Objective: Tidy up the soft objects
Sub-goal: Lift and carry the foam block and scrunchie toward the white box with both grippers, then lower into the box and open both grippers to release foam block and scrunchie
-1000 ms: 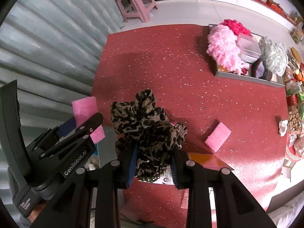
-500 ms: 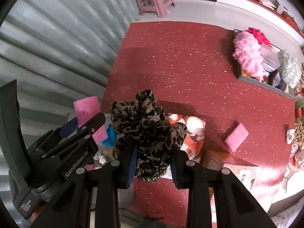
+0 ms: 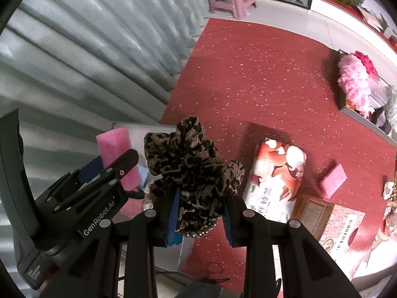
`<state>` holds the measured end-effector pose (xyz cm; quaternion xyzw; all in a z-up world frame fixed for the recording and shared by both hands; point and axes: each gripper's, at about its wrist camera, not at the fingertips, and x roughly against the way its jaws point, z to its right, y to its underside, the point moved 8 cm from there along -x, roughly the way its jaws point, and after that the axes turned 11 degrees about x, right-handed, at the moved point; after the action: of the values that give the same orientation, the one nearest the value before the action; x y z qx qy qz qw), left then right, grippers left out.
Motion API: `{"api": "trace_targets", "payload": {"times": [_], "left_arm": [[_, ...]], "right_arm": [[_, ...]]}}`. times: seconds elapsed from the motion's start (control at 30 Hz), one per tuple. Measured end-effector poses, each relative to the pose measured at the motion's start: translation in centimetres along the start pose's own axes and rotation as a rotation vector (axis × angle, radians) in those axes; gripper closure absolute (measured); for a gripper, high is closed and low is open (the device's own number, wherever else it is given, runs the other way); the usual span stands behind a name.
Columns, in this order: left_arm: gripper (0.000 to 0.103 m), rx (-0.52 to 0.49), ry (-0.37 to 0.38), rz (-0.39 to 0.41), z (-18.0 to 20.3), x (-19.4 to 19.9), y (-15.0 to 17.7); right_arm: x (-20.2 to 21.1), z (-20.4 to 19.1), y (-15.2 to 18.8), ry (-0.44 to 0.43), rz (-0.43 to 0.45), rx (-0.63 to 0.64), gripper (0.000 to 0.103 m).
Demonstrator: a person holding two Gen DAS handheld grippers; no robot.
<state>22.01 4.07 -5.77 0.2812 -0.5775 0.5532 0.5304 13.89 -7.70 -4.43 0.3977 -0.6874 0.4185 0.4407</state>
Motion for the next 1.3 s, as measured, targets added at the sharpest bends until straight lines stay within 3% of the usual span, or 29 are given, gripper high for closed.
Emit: {"api": "trace_targets", "payload": {"times": [0.47,0.8,1.03,1.3], "left_arm": [[0.054,0.039,0.005,0.018,-2.1,2.1,2.0],[0.054,0.052,-0.003,0.003,-4.6,3.4,5.3],[0.054,0.095,-0.065,-0.063,-9.4,1.7,8.6],[0.054,0.121,-0.098,-0.147,-11.5,-0.4,11.3]], "right_arm": [[1.1,-2.6,1.2,-0.011,0.016,0.050,0.071],[0.9,-4.2,3.1,-0.031,0.012,0.083,0.071],[-2.5,-6.8,5.4,-0.072,-0.063,0.108,0.071],[-6.2,-8.7,6.8,-0.089,-0.157,0.131,0.071]]}}
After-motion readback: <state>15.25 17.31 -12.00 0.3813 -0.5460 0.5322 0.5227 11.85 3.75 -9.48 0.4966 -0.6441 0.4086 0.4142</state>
